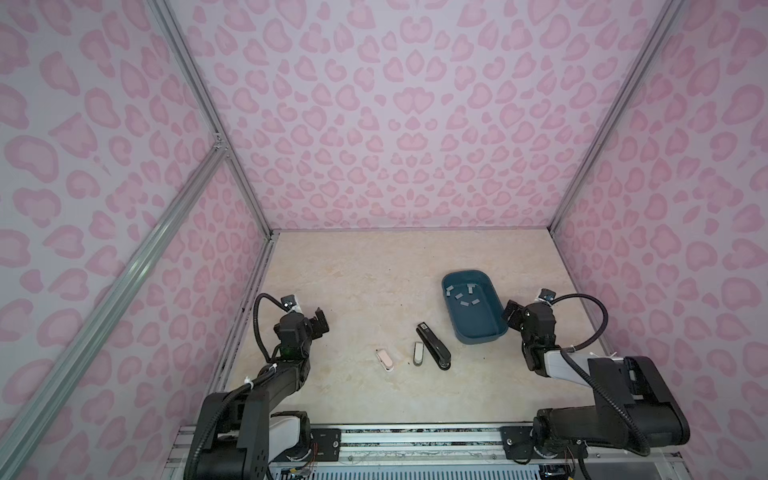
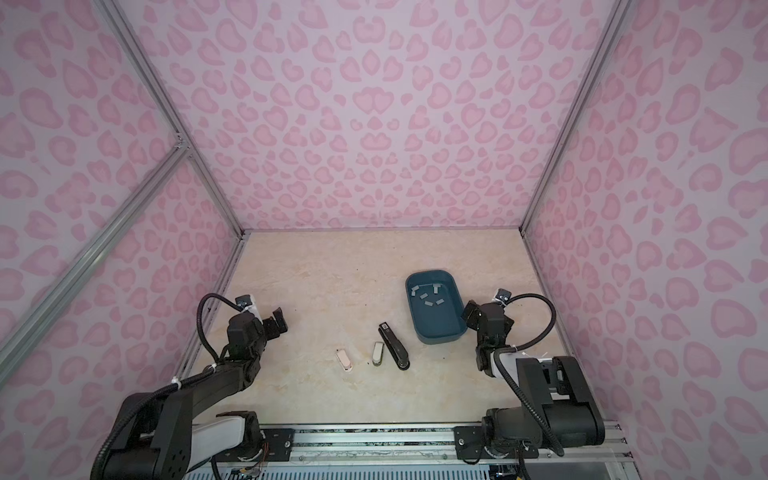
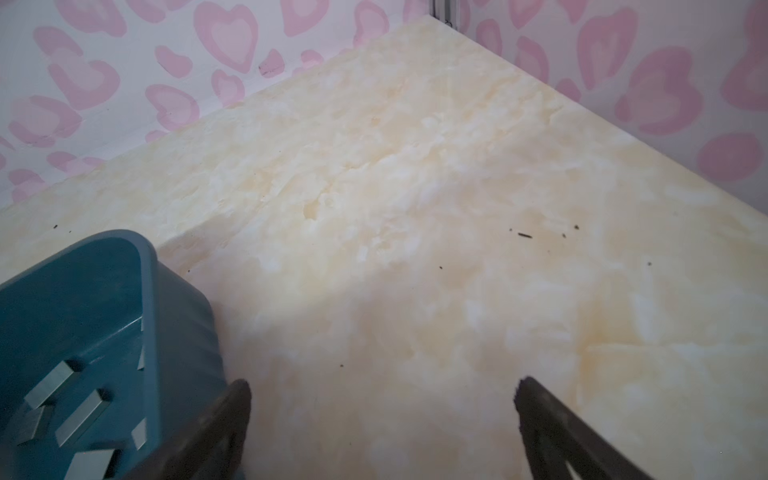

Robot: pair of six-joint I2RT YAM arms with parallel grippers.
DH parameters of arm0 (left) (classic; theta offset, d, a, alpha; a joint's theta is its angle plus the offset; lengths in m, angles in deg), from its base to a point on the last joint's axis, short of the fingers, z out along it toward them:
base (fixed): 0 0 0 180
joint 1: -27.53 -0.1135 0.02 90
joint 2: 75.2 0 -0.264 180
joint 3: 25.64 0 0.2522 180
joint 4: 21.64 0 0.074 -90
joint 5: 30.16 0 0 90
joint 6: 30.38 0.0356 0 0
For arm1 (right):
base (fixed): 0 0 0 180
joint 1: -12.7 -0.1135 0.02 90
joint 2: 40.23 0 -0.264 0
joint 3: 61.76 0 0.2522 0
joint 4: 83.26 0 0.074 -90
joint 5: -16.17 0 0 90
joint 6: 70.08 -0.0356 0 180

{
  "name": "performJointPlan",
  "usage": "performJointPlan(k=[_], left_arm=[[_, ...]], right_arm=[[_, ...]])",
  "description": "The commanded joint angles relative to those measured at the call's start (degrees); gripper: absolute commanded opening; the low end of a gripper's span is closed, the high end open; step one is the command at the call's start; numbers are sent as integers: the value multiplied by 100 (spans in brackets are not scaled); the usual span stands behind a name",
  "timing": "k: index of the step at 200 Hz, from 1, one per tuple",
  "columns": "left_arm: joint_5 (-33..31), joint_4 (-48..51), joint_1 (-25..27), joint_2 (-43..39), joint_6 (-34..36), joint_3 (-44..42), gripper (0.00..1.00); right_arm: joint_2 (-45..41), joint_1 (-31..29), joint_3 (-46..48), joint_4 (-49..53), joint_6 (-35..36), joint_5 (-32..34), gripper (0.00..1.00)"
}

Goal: Load the staples into the stapler
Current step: 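Raise both grippers from rest and open them above the table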

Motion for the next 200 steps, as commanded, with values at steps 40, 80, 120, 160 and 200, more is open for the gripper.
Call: performJointPlan(k=[40,80,120,160,200], left_arm=[[-465,-2283,80,1322,717,426,98],[-470,-2306,83,1329,722,420,98],[-464,-2298,80,1330,722,422,98],[-462,-2298,79,1327,722,422,98],[-465,-2298,74,1330,722,421,98]], right_arm=[[753,37,-275,-1589,2069,-135,99],[745,36,-285,-1555,2071,-138,99],[743,39,-285,-1557,2074,-138,99],[749,36,-280,-1556,2071,-139,99],[741,40,-285,-1554,2071,-139,99]])
